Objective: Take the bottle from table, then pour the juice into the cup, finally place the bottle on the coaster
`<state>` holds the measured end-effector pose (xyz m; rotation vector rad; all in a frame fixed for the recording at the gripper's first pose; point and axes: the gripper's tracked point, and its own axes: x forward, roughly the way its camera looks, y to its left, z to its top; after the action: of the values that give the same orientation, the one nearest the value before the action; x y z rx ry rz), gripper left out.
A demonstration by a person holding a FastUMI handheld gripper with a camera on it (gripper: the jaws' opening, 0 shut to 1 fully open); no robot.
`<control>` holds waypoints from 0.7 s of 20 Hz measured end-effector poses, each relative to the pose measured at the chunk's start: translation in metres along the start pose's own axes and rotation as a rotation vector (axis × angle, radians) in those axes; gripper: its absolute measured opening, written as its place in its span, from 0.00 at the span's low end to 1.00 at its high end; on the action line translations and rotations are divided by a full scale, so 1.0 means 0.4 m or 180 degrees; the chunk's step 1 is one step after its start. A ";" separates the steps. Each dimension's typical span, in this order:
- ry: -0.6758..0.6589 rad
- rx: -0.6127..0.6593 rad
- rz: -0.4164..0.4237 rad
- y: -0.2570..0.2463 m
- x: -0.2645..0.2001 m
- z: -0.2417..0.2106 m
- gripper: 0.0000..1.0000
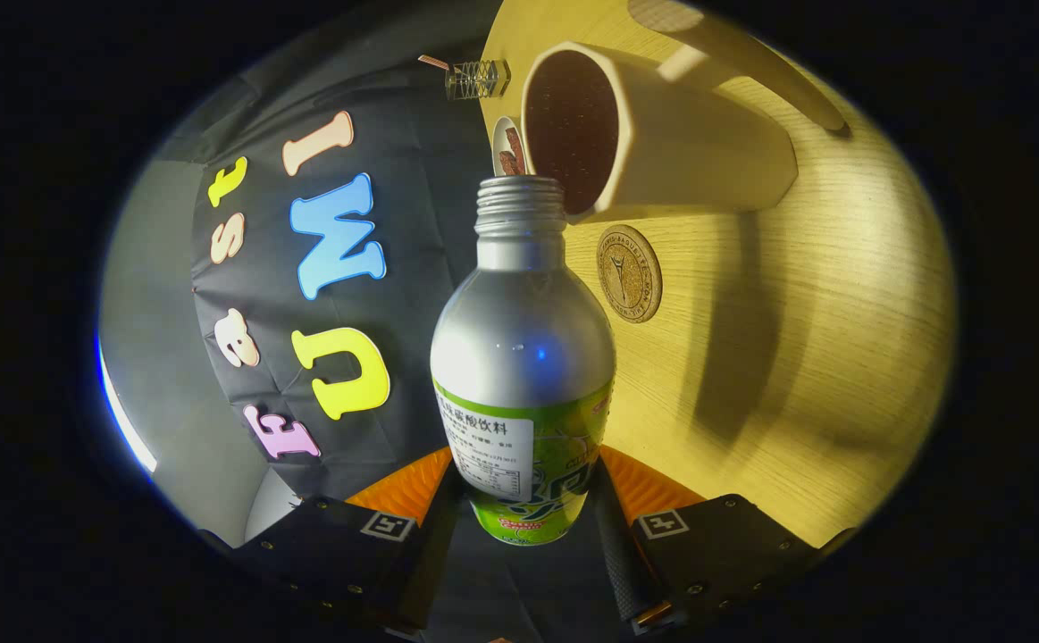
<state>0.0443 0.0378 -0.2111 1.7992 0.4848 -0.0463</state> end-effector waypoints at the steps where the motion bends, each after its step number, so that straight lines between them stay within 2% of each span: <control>1: 0.0003 0.0033 -0.0003 0.003 -0.002 0.000 0.75; 14: 0.0050 0.0301 0.0021 0.020 0.005 0.000 0.75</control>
<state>0.0488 0.0368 -0.2044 1.8948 0.4950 -0.0515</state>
